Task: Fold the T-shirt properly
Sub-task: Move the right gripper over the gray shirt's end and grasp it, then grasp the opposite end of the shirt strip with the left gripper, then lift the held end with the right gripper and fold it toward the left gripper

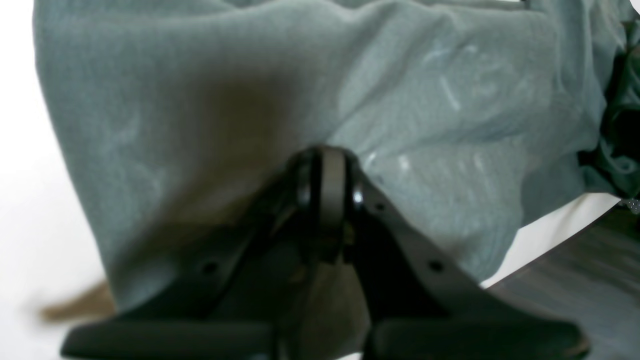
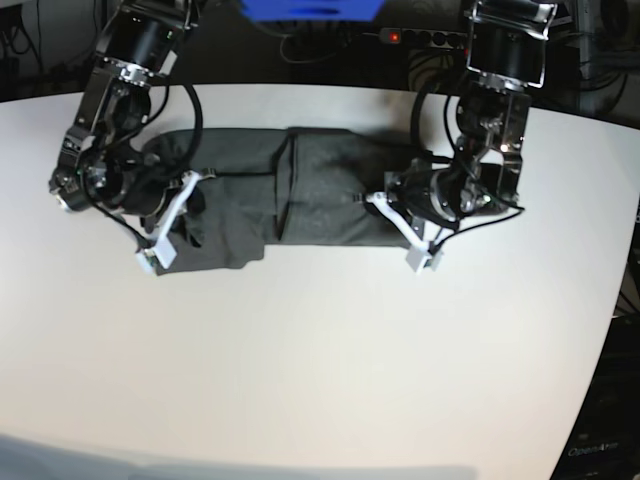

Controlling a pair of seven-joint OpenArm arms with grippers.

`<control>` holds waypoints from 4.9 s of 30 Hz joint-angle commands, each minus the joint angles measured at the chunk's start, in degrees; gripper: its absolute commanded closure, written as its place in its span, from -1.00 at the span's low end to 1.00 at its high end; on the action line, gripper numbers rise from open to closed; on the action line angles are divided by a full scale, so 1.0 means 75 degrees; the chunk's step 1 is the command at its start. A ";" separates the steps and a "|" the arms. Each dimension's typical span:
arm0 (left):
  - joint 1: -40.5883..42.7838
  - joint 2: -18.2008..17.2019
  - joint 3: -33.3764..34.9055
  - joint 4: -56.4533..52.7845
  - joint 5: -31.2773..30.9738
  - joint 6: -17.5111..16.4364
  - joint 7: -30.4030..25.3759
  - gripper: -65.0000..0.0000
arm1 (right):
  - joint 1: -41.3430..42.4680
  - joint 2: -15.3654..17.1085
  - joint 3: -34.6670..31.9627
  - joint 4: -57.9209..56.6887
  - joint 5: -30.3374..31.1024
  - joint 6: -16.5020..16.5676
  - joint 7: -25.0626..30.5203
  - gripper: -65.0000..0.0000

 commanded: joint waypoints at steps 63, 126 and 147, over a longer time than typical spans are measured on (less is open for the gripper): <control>0.0129 -0.0006 -0.0023 0.0899 0.0338 0.0125 0.0139 0.93 | 0.0590 -0.0730 -0.4242 0.0707 0.0179 0.0054 -0.0014 0.98; 0.1337 -0.1928 -0.2368 0.3220 -0.0002 0.0101 0.1815 0.93 | 0.2161 -0.0858 -0.7149 -0.0594 0.0144 0.0054 -0.0014 0.98; 0.1618 -0.1869 -0.2379 0.3220 -0.0002 0.0148 0.1967 0.93 | 0.2302 -0.0858 -0.8110 -0.2926 0.0156 0.0054 0.1082 0.85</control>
